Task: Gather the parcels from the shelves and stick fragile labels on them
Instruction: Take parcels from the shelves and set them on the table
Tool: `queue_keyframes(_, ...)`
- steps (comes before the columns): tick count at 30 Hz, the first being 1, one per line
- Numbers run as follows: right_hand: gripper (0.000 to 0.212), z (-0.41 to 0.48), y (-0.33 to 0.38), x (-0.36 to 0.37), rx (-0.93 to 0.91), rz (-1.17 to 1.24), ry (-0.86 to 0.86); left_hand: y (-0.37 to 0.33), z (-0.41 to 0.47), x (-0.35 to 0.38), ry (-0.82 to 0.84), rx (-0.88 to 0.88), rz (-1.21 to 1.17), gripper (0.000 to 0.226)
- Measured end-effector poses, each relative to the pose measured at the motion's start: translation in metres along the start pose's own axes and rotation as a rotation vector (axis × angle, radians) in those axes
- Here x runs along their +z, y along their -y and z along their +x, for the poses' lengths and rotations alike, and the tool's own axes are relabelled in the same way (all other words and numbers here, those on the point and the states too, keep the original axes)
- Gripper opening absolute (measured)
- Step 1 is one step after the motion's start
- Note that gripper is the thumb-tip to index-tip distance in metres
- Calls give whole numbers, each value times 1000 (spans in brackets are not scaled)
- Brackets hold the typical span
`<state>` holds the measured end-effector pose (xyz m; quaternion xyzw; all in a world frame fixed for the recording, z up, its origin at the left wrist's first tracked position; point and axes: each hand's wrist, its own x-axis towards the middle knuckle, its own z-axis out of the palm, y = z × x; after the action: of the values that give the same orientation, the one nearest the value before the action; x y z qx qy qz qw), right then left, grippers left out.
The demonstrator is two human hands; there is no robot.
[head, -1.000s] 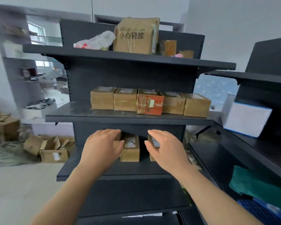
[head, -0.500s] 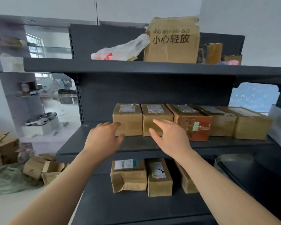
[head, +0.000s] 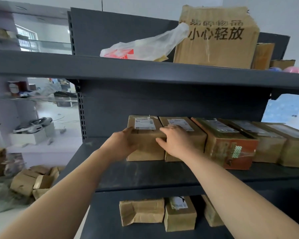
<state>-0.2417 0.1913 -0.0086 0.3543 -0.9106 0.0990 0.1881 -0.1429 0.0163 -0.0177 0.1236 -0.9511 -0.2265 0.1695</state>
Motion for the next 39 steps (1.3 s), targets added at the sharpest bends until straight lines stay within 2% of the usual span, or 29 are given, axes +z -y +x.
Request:
queue_keyframes(3, 43, 1, 6, 5, -41, 48, -64, 4, -1, 3, -84, -4, -91, 47)
queue_keyframes(9, 44, -12, 22, 5, -66, 275, -115, 28, -30, -8, -238, -5, -43, 46)
queue_keyframes(11, 50, -14, 26, 1, -61, 282, -90, 38, -36, -11, -236, -8, -107, 51)
queue_keyframes(14, 63, -16, 34, -2, -26, 267, 50, 49, -36, -11, -153, -43, -129, 77)
queue_keyframes(17, 70, -20, 43, 3, 41, 362, 119, 50, -36, -6, -79, -22, -302, 88)
queue_keyframes(23, 68, -50, 63, -7, 87, 414, -10, 49, -57, -11, -181, 59, -305, 81)
queue_keyframes(28, 68, -99, 91, -38, 141, 457, -166, 35, -97, -37, -253, 193, -327, 80)
queue_keyframes(34, 69, -185, 118, -71, 282, 417, -319, 16, -151, -44, -153, 374, -415, 84)
queue_keyframes(39, 68, -270, 123, -93, 491, 329, -372, -22, -191, -19, 26, 520, -520, 85)
